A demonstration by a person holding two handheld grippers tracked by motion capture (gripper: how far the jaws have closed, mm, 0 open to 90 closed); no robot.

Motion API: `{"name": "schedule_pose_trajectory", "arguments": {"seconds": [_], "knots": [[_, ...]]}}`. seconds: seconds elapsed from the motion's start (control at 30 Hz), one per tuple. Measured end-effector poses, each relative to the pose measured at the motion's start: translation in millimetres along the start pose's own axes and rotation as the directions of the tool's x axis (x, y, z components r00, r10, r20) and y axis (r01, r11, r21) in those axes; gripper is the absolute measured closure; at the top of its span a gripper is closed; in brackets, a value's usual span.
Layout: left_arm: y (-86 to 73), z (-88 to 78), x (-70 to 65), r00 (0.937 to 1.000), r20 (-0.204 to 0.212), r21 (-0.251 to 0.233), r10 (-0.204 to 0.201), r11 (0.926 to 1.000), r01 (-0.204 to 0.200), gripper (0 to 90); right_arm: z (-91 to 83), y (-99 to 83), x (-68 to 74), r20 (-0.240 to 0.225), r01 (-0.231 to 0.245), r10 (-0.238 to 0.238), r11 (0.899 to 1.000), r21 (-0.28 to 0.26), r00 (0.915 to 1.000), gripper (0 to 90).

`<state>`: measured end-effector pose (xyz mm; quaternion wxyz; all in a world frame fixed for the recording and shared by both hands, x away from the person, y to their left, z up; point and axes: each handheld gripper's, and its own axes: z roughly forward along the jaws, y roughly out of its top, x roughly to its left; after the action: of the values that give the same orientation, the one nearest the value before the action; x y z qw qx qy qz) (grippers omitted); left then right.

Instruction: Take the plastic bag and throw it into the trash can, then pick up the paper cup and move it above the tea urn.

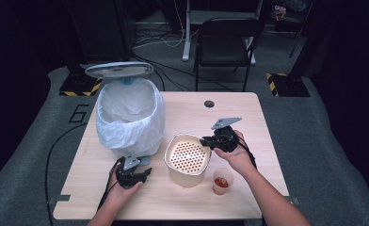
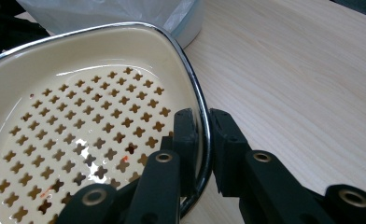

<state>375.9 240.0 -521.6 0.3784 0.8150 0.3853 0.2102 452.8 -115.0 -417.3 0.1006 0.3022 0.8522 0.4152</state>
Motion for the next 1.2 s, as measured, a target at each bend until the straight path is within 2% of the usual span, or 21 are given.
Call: {"name": "schedule_pose_trajectory", "arguments": {"seconds": [0.07,0.13,0.17,0.27,0.47,0.5,0.53,0.57,0.63,0.73,0.9,0.93,1.0,1.03,1.07,1.1,1.2], "knots": [[0.0,0.0,0.0,1.0,0.0,0.0,0.0,1.0,0.0,41.0,0.1,0.5,1.1,0.01,0.024,-0.024,1.0,0.004,0.9997,79.7],[-0.2,0.3,-0.1,1.0,-0.002,-0.005,0.0,1.0,0.0,41.0,-0.5,1.1,3.1,0.01,0.015,-0.015,1.0,-0.002,0.9998,74.6],[-0.2,0.3,-0.2,1.0,-0.002,-0.005,-0.001,1.0,0.001,41.0,-1.1,1.9,3.5,0.014,0.028,-0.028,1.0,-0.009,0.9995,73.2],[-0.1,0.1,0.0,1.0,0.0,-0.001,0.0,1.0,0.0,40.9,-5.4,4.5,6.6,0.014,0.027,-0.026,0.999,-0.034,0.9996,69.0],[0.0,0.0,0.0,1.0,0.0,0.0,0.0,1.0,0.0,40.9,-18.9,9.0,11.2,0.013,0.021,-0.02,0.997,-0.073,0.9997,60.5],[0.0,-0.2,0.3,1.0,-0.002,0.0,0.004,1.0,-0.004,40.9,-21.2,9.4,11.8,0.01,0.023,-0.023,0.997,-0.076,0.9997,59.1],[0.4,-0.3,1.6,0.9995,-0.013,-0.002,0.028,0.9996,-0.028,40.9,-23.8,9.9,12.5,0.006,0.022,-0.021,0.997,-0.078,0.9998,57.8],[0.0,0.1,0.3,0.9999,-0.006,-0.004,0.01,0.9999,-0.01,40.9,-28.0,10.2,14.2,0.009,0.013,-0.012,0.996,-0.087,0.9999,55.8],[0.4,-0.3,1.4,0.9994,-0.015,-0.001,0.03,0.9996,-0.03,40.9,-35.0,10.8,15.0,0.01,0.015,-0.014,0.995,-0.104,0.9998,52.3],[0.6,-0.1,1.0,0.9995,-0.015,-0.002,0.028,0.9996,-0.028,40.9,-46.0,10.6,14.2,0.021,0.015,-0.013,0.993,-0.119,0.9997,46.9],[0.4,-0.1,1.1,0.9994,-0.011,-0.001,0.032,0.9995,-0.032,40.9,-59.3,-0.5,12.8,0.062,0.0,0.008,0.991,-0.131,0.998,39.8],[-0.1,0.2,-0.2,1.0,-0.003,-0.002,0.004,1.0,-0.004,40.9,-60.8,-3.5,12.9,0.072,0.0,0.009,0.992,-0.127,0.9974,38.6],[-0.1,0.2,-0.1,1.0,-0.002,-0.002,0.003,1.0,-0.003,40.9,-63.6,-9.3,13.1,0.083,-0.001,0.012,0.992,-0.126,0.9964,37.3],[0.5,-0.2,1.2,0.9996,-0.01,-0.001,0.028,0.9996,-0.028,40.9,-65.3,-12.5,13.1,0.083,-0.01,0.02,0.992,-0.125,0.9963,36.2],[-0.1,0.3,-0.5,1.0,-0.004,-0.002,0.001,1.0,-0.001,40.9,-66.6,-15.5,12.7,0.081,-0.014,0.024,0.992,-0.125,0.9965,35.2],[0.5,-0.3,1.4,0.9994,-0.015,-0.001,0.032,0.9995,-0.032,40.9,-67.8,-18.5,12.4,0.082,-0.016,0.026,0.992,-0.124,0.9963,34.9],[0.4,-0.2,0.8,0.9996,-0.013,-0.001,0.026,0.9997,-0.026,40.9,-71.0,-26.7,12.0,0.086,-0.021,0.031,0.992,-0.123,0.9958,33.2]]}}
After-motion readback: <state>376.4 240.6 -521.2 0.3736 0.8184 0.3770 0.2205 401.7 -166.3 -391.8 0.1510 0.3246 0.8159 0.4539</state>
